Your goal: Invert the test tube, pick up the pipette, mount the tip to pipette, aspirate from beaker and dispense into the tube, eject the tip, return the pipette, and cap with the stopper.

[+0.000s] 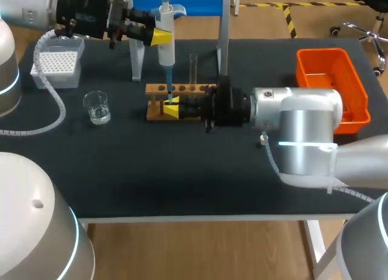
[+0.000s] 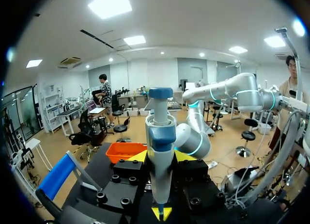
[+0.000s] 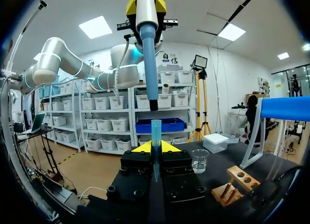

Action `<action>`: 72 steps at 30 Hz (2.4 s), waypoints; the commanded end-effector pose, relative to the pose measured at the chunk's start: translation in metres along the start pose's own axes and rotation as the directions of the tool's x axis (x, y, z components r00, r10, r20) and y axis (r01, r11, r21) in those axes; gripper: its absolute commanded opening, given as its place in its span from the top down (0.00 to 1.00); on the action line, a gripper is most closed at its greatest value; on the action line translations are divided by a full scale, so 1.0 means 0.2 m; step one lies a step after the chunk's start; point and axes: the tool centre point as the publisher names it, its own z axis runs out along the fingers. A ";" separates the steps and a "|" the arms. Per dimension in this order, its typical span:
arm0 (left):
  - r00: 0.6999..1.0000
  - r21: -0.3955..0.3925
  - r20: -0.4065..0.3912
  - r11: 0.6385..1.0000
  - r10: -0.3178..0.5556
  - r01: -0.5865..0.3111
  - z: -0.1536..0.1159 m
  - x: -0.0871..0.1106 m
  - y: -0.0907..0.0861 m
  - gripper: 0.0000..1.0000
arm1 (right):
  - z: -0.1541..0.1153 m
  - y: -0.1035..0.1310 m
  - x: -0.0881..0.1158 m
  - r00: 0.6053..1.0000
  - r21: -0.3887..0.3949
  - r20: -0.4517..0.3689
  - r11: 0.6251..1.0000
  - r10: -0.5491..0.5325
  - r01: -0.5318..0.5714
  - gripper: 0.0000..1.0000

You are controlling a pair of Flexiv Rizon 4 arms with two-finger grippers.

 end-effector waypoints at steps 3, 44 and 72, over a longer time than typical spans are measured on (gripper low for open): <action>1.000 -0.001 -0.001 1.000 0.000 0.000 0.00 0.00 0.00 1.00 | 0.01 0.01 0.01 1.000 -0.005 0.010 1.000 0.004 -0.004 1.00; 1.000 -0.001 -0.001 1.000 0.000 0.000 0.00 0.00 0.00 1.00 | 0.00 0.03 0.00 1.000 0.002 0.021 1.000 -0.001 0.001 1.00; 1.000 -0.001 -0.001 1.000 0.000 0.000 0.00 0.00 0.00 1.00 | -0.01 0.06 0.01 1.000 -0.009 0.028 1.000 -0.012 0.012 1.00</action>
